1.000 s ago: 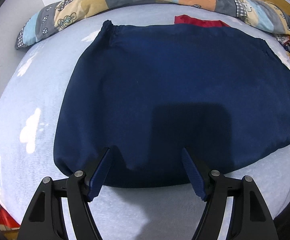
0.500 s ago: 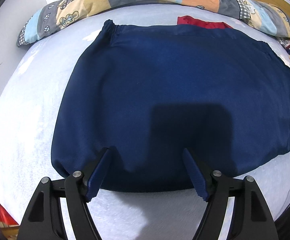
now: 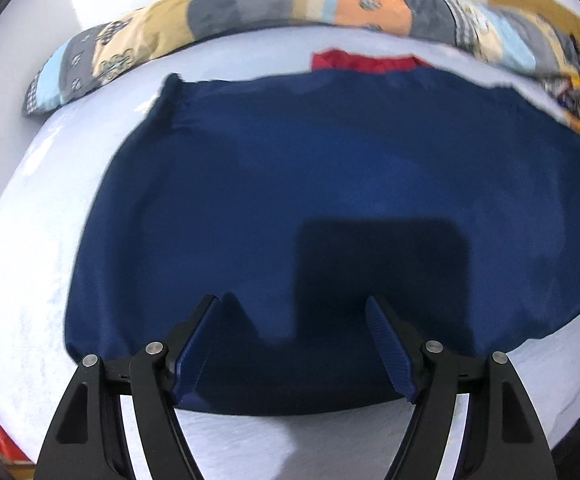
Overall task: Fold large clothes
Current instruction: 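Grasp the folded jacket edge with the right gripper and lift it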
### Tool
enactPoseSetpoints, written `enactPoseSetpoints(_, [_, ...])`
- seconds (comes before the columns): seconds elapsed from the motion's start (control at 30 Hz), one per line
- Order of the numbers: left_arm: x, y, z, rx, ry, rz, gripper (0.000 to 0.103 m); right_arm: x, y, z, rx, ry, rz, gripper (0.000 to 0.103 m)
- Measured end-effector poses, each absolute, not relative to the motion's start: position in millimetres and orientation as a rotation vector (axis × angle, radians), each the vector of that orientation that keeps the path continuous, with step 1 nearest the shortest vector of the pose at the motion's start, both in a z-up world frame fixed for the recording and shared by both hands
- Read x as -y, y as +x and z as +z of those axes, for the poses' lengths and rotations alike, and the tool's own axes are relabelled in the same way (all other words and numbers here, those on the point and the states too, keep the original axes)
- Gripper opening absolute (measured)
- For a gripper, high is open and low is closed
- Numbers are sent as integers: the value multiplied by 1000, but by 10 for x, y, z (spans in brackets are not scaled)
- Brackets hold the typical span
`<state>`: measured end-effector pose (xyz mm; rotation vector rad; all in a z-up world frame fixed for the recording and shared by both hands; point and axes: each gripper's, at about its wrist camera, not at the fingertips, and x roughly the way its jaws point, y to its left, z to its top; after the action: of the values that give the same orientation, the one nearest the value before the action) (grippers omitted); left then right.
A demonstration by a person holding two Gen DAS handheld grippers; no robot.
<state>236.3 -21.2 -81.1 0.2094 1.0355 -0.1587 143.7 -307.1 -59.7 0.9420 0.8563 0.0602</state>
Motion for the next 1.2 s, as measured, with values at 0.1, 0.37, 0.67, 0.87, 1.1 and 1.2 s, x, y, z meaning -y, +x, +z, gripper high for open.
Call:
enactPoseSetpoints(0.1, [359, 2355, -845, -1012, 271, -132, 76, 3048, 1378, -543, -853, 934, 63, 16])
enactPoseSetpoints(0.37, [399, 2314, -864, -993, 286, -110, 82, 2927, 1411, -405, -815, 914, 83, 16])
enactPoseSetpoints(0.67, [409, 2299, -878, -974, 287, -122, 82, 2779, 1452, -222, -791, 901, 88, 16])
enactPoseSetpoints(0.87, [350, 2314, -884, -973, 251, -135, 84, 2663, 1498, -109, -803, 842, 59, 16])
enactPoseSetpoints(1.1, [290, 2321, -897, -966, 226, -153, 87, 2524, 1569, -19, -818, 799, 14, 16])
enactPoseSetpoints(1.2, [279, 2312, -899, -953, 228, -164, 87, 2439, 1606, 43, -828, 787, -10, 16])
